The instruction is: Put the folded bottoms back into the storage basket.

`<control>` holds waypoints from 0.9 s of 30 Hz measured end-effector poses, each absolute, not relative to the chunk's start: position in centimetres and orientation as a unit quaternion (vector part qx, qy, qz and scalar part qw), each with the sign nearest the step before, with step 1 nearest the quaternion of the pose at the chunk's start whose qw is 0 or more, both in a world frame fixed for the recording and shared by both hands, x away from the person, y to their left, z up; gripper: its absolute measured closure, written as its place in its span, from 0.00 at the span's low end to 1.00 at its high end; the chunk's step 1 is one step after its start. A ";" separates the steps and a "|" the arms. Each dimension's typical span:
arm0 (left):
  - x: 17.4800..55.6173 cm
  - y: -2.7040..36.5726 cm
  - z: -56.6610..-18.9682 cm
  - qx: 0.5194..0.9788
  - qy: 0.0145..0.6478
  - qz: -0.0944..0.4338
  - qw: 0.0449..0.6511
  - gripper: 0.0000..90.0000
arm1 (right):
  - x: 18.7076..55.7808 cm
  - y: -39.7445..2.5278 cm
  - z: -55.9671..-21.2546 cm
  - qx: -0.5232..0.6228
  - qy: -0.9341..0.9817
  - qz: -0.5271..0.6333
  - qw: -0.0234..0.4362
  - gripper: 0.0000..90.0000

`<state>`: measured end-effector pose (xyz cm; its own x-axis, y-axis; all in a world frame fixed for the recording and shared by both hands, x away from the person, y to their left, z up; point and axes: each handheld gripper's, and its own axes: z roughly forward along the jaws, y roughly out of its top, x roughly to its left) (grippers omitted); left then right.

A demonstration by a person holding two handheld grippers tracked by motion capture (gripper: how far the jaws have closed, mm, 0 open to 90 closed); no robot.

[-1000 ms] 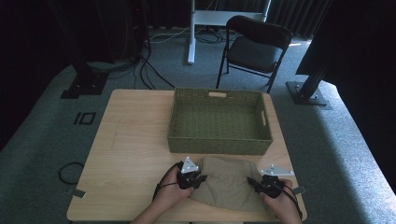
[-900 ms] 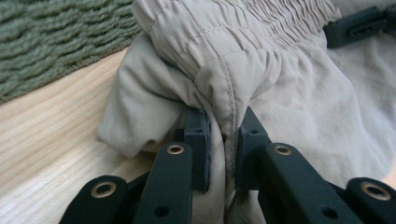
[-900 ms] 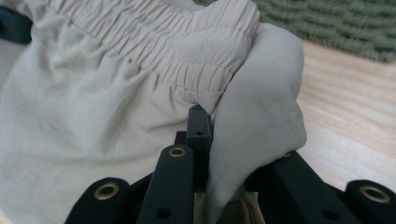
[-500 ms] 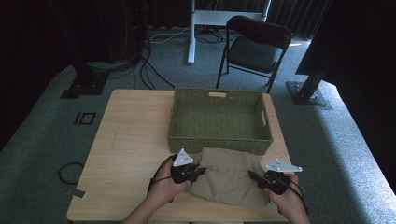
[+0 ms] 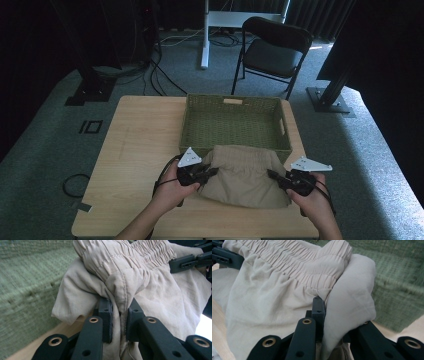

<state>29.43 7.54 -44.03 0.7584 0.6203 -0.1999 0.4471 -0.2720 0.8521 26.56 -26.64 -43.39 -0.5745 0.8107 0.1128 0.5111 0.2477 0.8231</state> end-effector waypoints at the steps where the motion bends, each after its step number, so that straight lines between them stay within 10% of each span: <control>1: 29.5 7.6 -43.8 0.792 0.336 0.089 0.502 0.88 | 26.7 -26.6 -43.0 0.427 0.769 0.442 0.174 0.88; 27: 34.7 8.7 -38.8 0.766 0.339 0.124 0.532 0.88 | 33.2 -25.9 -37.3 0.419 0.749 0.481 0.179 0.88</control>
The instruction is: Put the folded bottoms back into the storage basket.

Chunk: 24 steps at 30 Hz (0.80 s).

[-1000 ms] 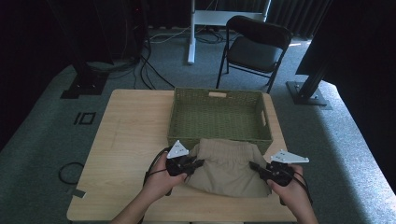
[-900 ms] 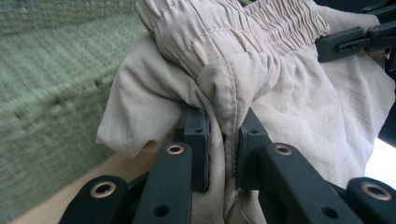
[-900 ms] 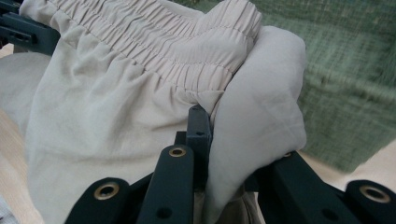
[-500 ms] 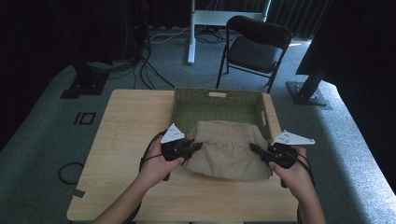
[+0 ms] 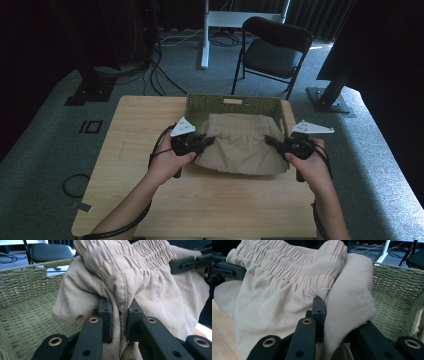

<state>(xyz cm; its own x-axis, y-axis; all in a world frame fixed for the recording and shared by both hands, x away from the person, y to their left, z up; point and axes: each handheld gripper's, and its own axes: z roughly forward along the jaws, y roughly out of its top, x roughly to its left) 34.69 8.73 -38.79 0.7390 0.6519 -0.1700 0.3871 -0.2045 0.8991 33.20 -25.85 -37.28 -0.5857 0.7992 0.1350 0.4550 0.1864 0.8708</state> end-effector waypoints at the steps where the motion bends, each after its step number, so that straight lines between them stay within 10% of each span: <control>1: 35.0 8.8 -38.8 0.764 0.338 0.123 0.536 0.88 | 33.4 -25.8 -37.2 0.418 0.749 0.481 0.180 0.88; 24: 40.8 8.8 -39.2 0.746 0.364 0.128 0.543 0.88 | 40.3 -25.3 -36.7 0.447 0.735 0.483 0.164 0.88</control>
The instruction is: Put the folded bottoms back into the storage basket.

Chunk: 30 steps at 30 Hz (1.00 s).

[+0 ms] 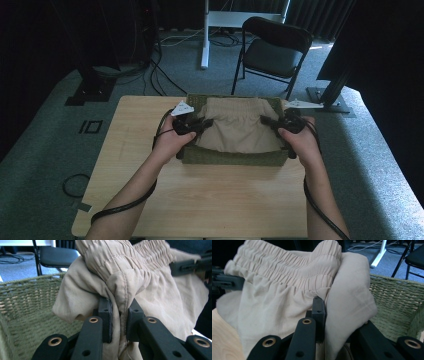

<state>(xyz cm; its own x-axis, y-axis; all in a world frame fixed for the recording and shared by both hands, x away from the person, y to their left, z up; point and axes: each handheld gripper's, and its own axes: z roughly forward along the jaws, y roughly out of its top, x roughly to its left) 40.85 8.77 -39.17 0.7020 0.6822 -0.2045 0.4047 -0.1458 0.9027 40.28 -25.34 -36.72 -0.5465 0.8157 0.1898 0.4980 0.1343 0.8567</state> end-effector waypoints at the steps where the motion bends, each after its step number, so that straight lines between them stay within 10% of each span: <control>1: 41.1 8.7 -39.2 0.745 0.364 0.130 0.543 0.88 | 40.7 -25.4 -36.7 0.451 0.731 0.485 0.164 0.88; 30: 48.1 6.9 -43.8 0.744 0.401 0.132 0.518 0.88 | 49.0 -25.1 -43.1 0.524 0.712 0.440 0.158 0.88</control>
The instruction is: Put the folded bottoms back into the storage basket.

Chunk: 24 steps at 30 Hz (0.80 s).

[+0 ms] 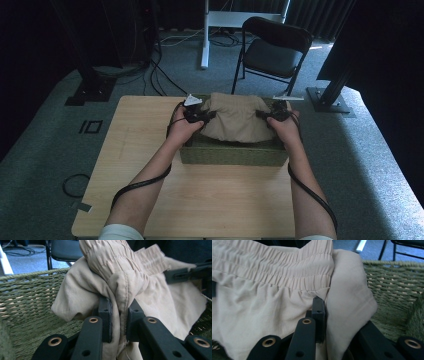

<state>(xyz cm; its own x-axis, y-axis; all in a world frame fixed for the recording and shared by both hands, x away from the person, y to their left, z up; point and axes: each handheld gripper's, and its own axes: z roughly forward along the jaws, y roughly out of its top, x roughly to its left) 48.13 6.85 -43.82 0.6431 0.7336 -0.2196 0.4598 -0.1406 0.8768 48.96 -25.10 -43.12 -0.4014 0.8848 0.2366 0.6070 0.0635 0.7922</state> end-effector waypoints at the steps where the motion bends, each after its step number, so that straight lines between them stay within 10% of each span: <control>1: 48.3 6.8 -43.9 0.747 0.400 0.135 0.514 0.88 | 49.2 -25.0 -43.4 0.526 0.711 0.438 0.159 0.88; 24: 51.0 5.7 -49.2 0.767 0.449 0.115 0.444 0.88 | 51.9 -24.1 -48.7 0.562 0.723 0.375 0.143 0.88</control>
